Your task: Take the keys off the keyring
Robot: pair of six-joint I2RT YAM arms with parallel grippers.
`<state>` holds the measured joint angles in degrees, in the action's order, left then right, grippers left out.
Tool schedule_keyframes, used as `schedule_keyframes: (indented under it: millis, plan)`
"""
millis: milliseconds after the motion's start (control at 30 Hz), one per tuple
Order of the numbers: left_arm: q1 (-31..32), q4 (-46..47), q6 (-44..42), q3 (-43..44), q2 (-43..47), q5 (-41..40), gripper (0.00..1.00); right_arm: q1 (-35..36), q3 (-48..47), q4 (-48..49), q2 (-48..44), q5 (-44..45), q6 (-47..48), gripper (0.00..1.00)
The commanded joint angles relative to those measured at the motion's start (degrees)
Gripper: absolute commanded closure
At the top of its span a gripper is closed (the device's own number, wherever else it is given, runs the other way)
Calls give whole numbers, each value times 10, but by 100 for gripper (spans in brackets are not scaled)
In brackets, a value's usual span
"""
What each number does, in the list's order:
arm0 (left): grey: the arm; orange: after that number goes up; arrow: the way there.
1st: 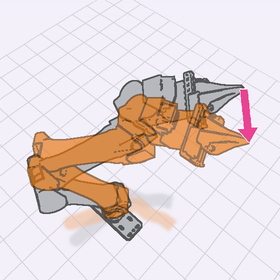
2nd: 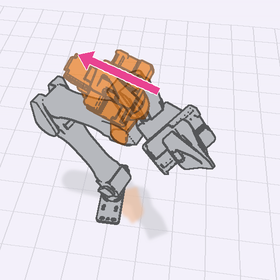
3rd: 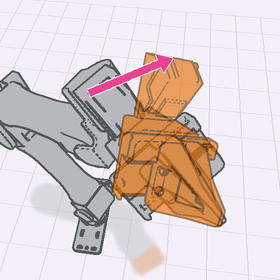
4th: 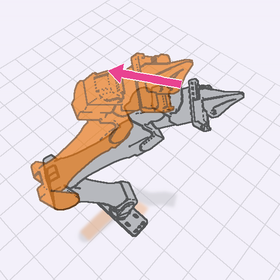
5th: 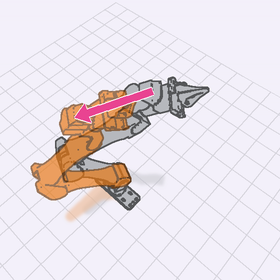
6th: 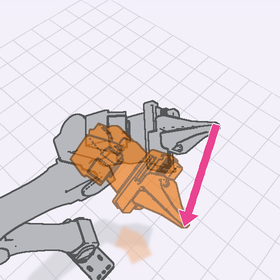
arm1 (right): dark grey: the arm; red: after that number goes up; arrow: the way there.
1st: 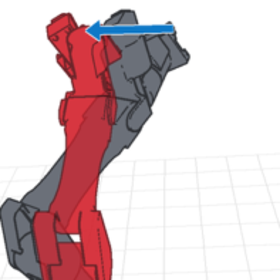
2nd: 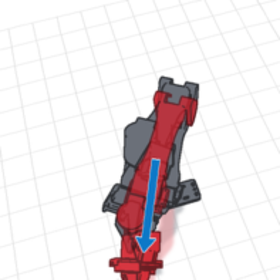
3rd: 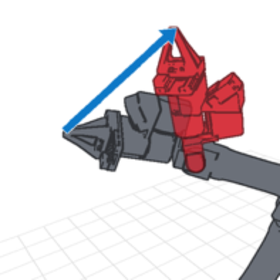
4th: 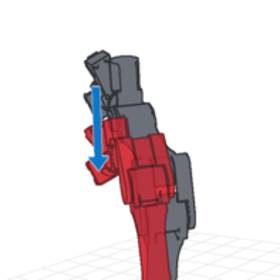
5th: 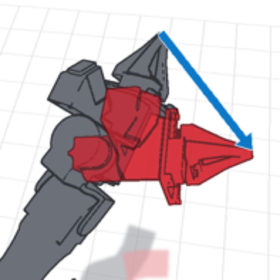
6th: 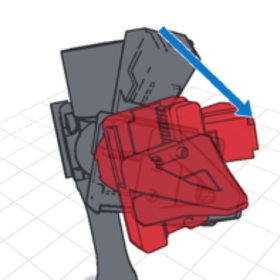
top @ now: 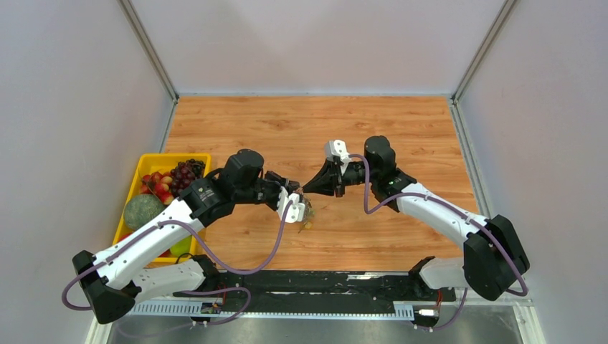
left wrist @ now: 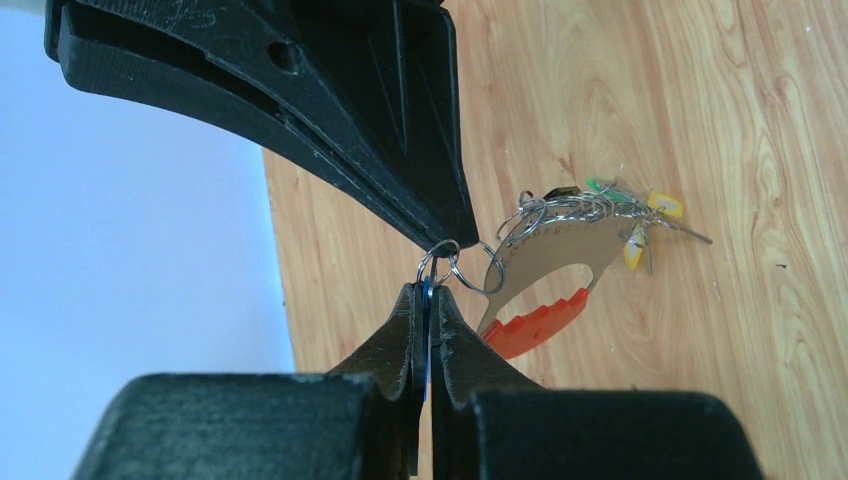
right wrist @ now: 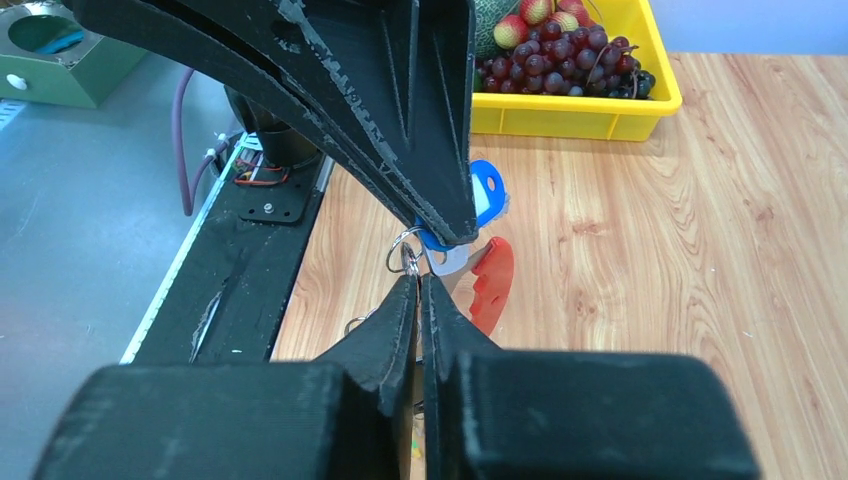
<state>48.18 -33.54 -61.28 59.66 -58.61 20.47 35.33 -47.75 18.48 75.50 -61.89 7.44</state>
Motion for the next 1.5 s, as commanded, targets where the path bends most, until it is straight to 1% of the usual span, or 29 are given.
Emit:
schedule_keyframes:
  millis: [0, 67, 167, 433, 667, 833, 867, 900, 933, 967, 1033, 1100, 1267, 1467]
  plan:
    - [-1, 20, -16, 6, 14, 21, 100, 7, -24, -5, 3, -9, 16, 97]
    - [-1, 22, -15, 6, 16, 19, 100, 7, -22, -10, 1, -7, 20, 100]
    - [-2, 22, -15, 4, 18, 18, 100, 6, -20, -13, -4, 3, 20, 100]
    - [-1, 23, -15, 4, 19, 16, 100, -2, -8, -10, -36, 77, 1, 100]
    - [-2, 23, -15, 4, 16, 19, 100, -24, 29, 76, -63, 79, -65, 100]
    - [-1, 23, -15, 4, 15, 19, 100, -33, 35, 76, -66, 80, -71, 100]
    - [-2, 23, -15, 4, 15, 18, 100, -34, 35, 72, -63, 72, -71, 99]
    - [-1, 24, -14, 4, 16, 18, 100, -34, 35, 66, -60, 64, -70, 93]
    - [-1, 26, -14, 4, 16, 18, 100, -33, 36, 60, -57, 57, -66, 79]
    - [-1, 26, -14, 3, 17, 18, 100, -33, 37, 55, -56, 51, -61, 71]
    - [-1, 27, -14, 3, 18, 20, 100, -33, 39, 50, -55, 41, -50, 63]
    - [-1, 27, -15, 3, 18, 23, 100, -33, 37, 50, -55, 17, -43, 62]
    - [-1, 27, -18, 2, 21, 39, 100, -26, 26, 43, -44, -27, -26, 62]
    - [-1, 28, -17, 3, 22, 45, 100, -2, 3, 8, -24, -24, 4, 62]
